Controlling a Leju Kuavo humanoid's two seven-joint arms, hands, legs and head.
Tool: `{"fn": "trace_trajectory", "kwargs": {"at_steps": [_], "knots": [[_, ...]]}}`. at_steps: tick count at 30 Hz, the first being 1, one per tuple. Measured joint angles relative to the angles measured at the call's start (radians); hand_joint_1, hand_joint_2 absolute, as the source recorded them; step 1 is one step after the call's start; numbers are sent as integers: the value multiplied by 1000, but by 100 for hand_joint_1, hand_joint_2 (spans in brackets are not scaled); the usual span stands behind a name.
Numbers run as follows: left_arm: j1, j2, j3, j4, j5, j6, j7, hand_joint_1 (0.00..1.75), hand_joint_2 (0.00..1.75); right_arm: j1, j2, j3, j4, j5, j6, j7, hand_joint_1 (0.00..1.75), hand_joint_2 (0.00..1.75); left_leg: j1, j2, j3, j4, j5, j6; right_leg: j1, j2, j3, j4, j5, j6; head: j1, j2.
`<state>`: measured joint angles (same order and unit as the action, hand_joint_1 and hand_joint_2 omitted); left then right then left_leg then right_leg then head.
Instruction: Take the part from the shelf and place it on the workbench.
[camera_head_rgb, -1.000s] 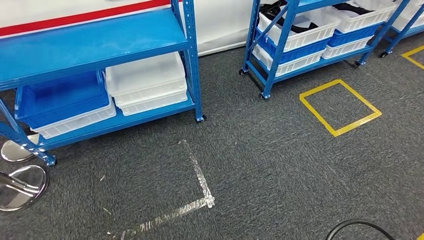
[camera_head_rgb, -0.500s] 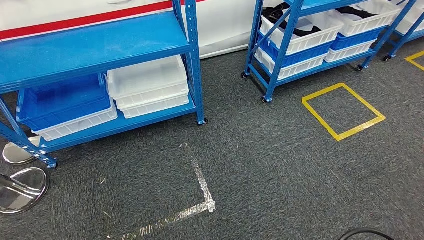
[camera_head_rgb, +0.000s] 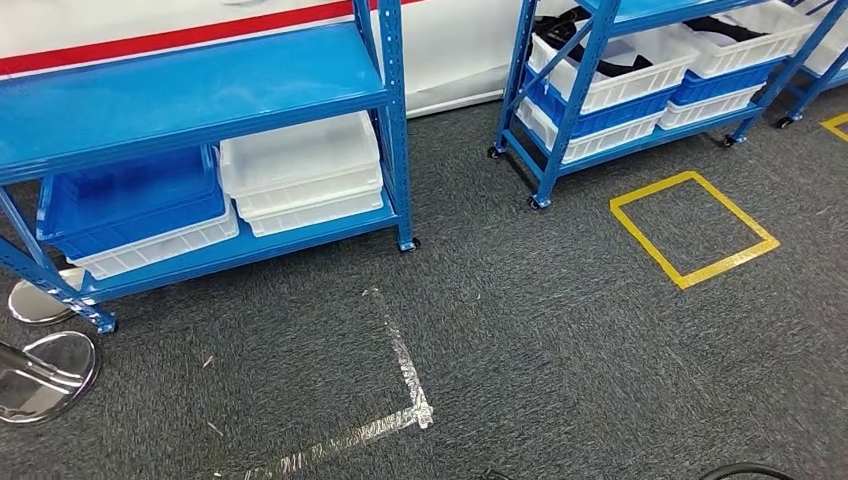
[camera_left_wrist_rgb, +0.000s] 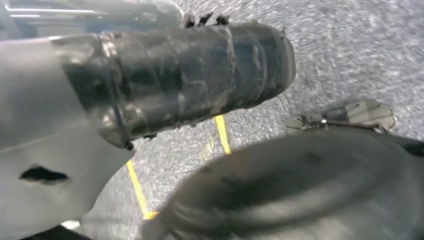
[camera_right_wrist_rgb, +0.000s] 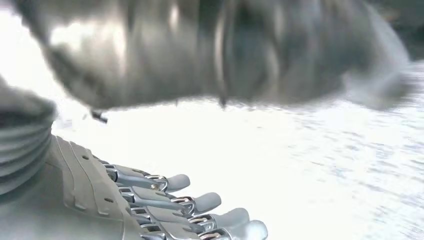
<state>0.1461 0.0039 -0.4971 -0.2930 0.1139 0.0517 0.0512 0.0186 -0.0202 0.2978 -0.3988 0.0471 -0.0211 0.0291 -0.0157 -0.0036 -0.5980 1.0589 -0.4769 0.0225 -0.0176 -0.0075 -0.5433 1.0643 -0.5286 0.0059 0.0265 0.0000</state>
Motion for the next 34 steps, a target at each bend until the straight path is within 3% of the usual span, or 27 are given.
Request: {"fn": "trace_trajectory", "kwargs": {"at_steps": [2, 4, 7, 8, 9, 10, 12, 13, 14, 16, 17, 21, 25, 34], "knots": [[16, 1, 67, 2, -22, -10, -10, 0, 0, 6, 0, -33, -18, -9, 5, -5, 0, 175, 0, 0, 7, -11, 4, 7, -1, 0, 3, -5, -2, 11, 0, 0], [20, 2, 120, -5, -43, -19, -19, 0, 0, 28, 0, -65, -20, -19, 10, -10, 0, 175, 4, 1, 22, -36, 11, 18, 1, 3, -3, 21, -24, 19, 2, 0], [-5, 2, 185, -30, -65, -26, -31, 0, 0, 76, 0, -103, -10, -28, 14, -12, 0, 175, 2, 0, 30, -50, 14, 33, 6, 7, -89, 191, -114, 18, 3, 0], [-20, 2, 203, -41, -70, -28, -33, 0, 0, 93, 0, -112, -3, -29, 14, -12, 0, 175, 0, -2, 30, -49, 13, 35, 6, 7, -119, 245, -131, 18, 3, 0], [-33, 2, 218, -53, -73, -30, -35, 0, 0, 109, 0, -121, 6, -29, 14, -13, 0, 175, -1, -2, 31, -46, 10, 35, 6, 7, -133, 265, -128, 19, 4, 0], [-47, 2, 232, -67, -76, -33, -36, 0, 0, 128, 0, -130, 16, -30, 14, -13, 0, 175, 0, -2, 32, -43, 7, 35, 5, 7, -128, 244, -104, 20, 4, 0], [-74, 1, 261, -101, -82, -37, -40, 0, 0, 165, 0, -149, 39, -31, 14, -14, 0, 175, 3, -1, 33, -31, -2, 29, -2, 5, -71, 115, -31, 35, 4, 0], [-88, 4, 276, -119, -85, -38, -42, 0, 0, 182, 3, -158, 53, -32, 15, -14, 0, 131, 2, -2, 31, -22, -10, 25, -6, 6, -42, 51, -1, 41, 5, 0], [-98, 6, 293, -136, -89, -38, -43, 0, 0, 196, 6, -167, 65, -34, 15, -16, 0, 87, 1, -3, 29, -16, -17, 22, -8, 6, -21, 12, 13, 36, 6, 0], [-104, 12, 330, -159, -97, -40, -46, 0, 0, 211, 12, -185, 81, -40, 16, -18, 0, 0, -4, -5, 26, -11, -24, 17, -5, 9, -10, -3, 17, 17, 7, 0], [-101, 12, 346, -164, -102, -41, -47, 0, 0, 210, 12, -193, 83, -42, 16, -20, 0, 0, -4, -4, 27, -13, -24, 15, -2, 10, -9, -2, 16, 8, 7, 0], [-61, 12, 387, -163, -110, -45, -48, 0, 0, 183, 14, -214, 70, -44, 18, -27, 0, 0, -3, 2, 34, -18, -22, 12, 3, 19, -10, -2, 16, 6, 7, 0], [-15, 12, 407, -156, -112, -48, -47, 0, 0, 151, 14, -230, 55, -44, 20, -30, 0, 0, 0, -2, 41, -19, -20, 8, 5, 12, -11, -2, 13, 1, 7, 0], [5, 12, 444, -146, -112, -50, -47, 0, 0, 132, 14, -255, 33, -44, 21, -29, 0, 0, 2, -6, 41, -21, -20, 4, 8, 6, -7, -2, 11, -2, 7, 0]]}}
